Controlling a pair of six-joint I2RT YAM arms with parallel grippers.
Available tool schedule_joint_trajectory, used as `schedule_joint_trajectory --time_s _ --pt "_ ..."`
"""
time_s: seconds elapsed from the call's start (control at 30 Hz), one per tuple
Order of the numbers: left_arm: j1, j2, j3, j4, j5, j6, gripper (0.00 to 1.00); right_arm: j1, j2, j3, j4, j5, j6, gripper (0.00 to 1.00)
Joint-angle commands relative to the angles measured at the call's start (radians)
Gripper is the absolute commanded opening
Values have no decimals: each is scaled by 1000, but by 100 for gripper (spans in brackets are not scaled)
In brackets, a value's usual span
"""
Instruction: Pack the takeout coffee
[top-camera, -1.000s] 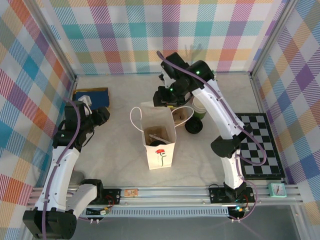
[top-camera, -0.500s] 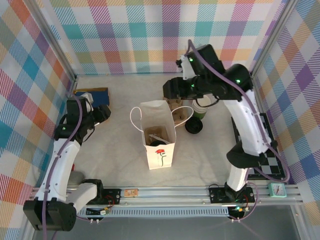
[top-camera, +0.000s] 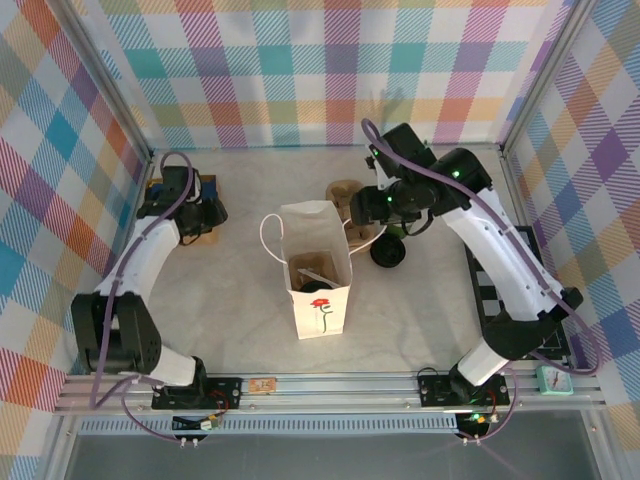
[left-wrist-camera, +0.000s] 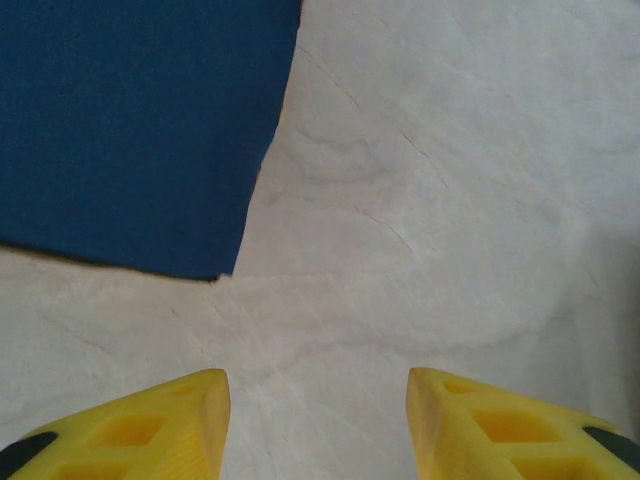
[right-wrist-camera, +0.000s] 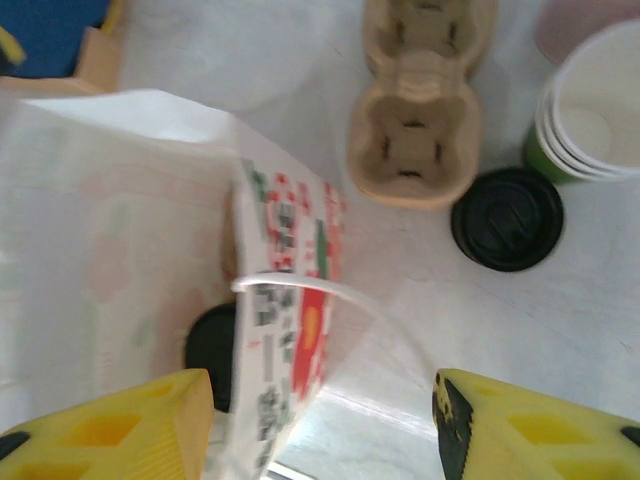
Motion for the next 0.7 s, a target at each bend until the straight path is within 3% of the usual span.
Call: schedule_joint_trajectory --time_s 0.0,0.37,0.67 --pt "10 68 94 -30 -68 52 50 -44 -93 -95 89 0 -1 60" --pt "10 311 266 -159 -102 129 49 -157 -197 -326 169 -76 -7 60" --pt "10 346 259 -160 -136 149 49 -255 -302 -381 204 -68 -7 65"
